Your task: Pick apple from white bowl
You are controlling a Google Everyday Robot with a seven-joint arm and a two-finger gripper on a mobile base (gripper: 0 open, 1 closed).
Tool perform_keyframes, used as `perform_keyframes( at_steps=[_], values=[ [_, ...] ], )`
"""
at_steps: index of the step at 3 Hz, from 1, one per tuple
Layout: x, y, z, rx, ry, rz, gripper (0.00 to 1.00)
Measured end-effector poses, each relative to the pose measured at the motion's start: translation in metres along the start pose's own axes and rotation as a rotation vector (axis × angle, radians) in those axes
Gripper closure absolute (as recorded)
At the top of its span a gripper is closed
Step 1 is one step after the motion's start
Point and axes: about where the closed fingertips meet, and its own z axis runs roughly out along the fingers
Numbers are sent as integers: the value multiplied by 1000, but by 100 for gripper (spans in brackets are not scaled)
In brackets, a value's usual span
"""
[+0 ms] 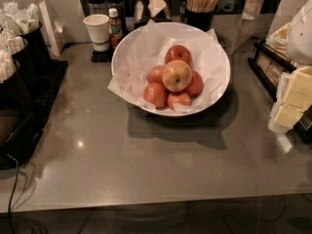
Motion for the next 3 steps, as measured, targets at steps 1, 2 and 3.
perform_keyframes(
  at_steps=[1,2,3],
  values=[
    [-1,-1,-1,4,-5,-1,0],
    [-40,-13,10,-26,-84,-22,0],
    [-43,-14,10,-27,-91,-25,0]
  ],
)
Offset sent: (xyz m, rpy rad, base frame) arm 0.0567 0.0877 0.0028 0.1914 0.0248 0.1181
